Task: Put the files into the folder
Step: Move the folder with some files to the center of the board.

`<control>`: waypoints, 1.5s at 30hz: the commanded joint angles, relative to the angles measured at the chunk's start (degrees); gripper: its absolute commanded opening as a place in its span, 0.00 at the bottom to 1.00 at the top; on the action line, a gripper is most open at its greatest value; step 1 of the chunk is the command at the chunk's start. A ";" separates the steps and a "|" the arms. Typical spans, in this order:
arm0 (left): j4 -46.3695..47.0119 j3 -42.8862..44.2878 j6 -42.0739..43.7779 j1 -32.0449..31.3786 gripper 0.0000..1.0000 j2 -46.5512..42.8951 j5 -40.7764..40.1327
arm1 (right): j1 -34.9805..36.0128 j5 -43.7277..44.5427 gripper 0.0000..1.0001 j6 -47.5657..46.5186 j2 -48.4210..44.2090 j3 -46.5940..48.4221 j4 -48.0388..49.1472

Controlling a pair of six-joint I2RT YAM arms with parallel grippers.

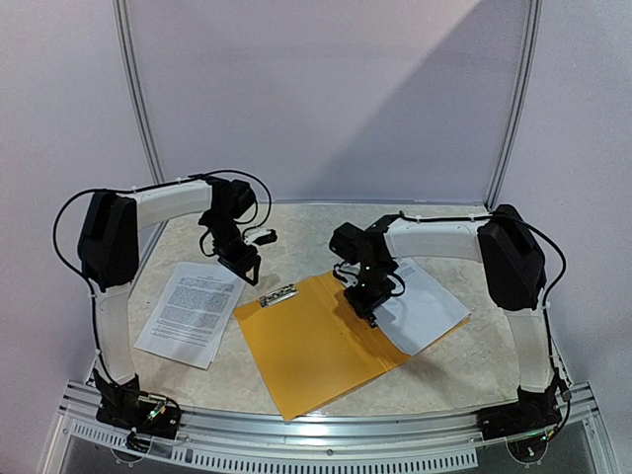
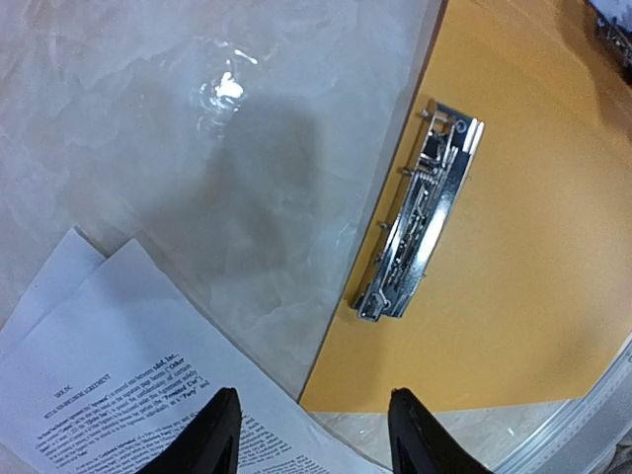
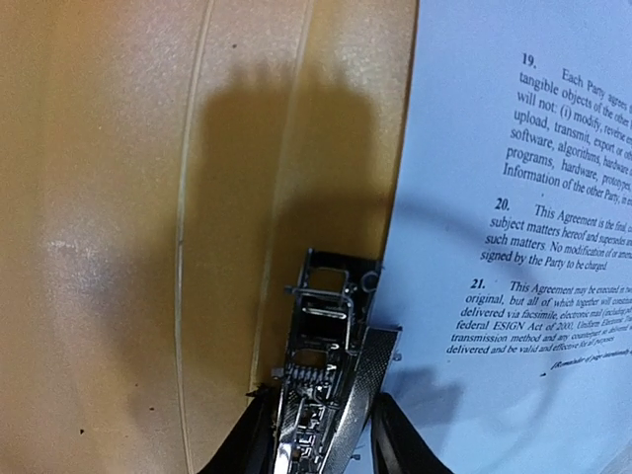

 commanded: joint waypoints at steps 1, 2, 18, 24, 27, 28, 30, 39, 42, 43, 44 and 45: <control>-1.77 1.28 -0.21 1.48 0.53 -1.74 1.10 | 0.55 -0.40 0.32 -7.54 0.95 -3.29 -1.90; -1.72 1.08 -0.06 1.59 0.53 -1.72 0.86 | 0.57 0.10 0.32 -9.71 0.05 -4.43 -1.40; -0.80 -3.84 1.25 1.20 0.54 -3.76 0.23 | 0.70 5.48 0.28 -56.22 -7.18 -12.91 10.04; -2.44 -6.92 4.02 -0.06 0.54 -4.56 3.10 | -1.09 6.09 0.28 -72.10 -4.38 -8.34 15.96; -2.57 -8.79 6.09 -1.16 0.54 -5.17 4.40 | -1.65 6.73 0.29 -73.32 -1.58 -4.98 15.34; -2.57 -9.13 6.42 -1.40 0.54 -5.30 4.77 | -1.66 6.97 0.30 -73.51 -1.20 -4.84 15.89; -2.65 -9.40 6.94 -1.93 0.54 -5.33 5.41 | -1.61 7.23 0.36 -72.42 -1.21 -4.82 17.63; -3.89 -6.27 7.75 -2.98 0.54 -5.18 7.84 | -1.72 6.71 0.61 -60.54 -9.38 -5.02 23.22; -3.67 -6.30 8.00 -3.75 0.54 -5.98 8.95 | -1.72 7.91 0.65 -55.31 -14.37 -5.81 25.35; -3.65 -6.45 8.24 -4.10 0.54 -6.26 9.42 | -1.75 7.77 0.65 -53.19 -15.84 -6.07 25.59; -3.45 -6.64 8.59 -4.60 0.54 -6.54 9.89 | -1.73 7.24 0.65 -50.03 -18.41 -6.41 25.55; -3.19 -6.86 8.80 -5.14 0.54 -6.84 10.24 | -1.71 6.19 0.67 -47.38 -20.61 -7.08 25.43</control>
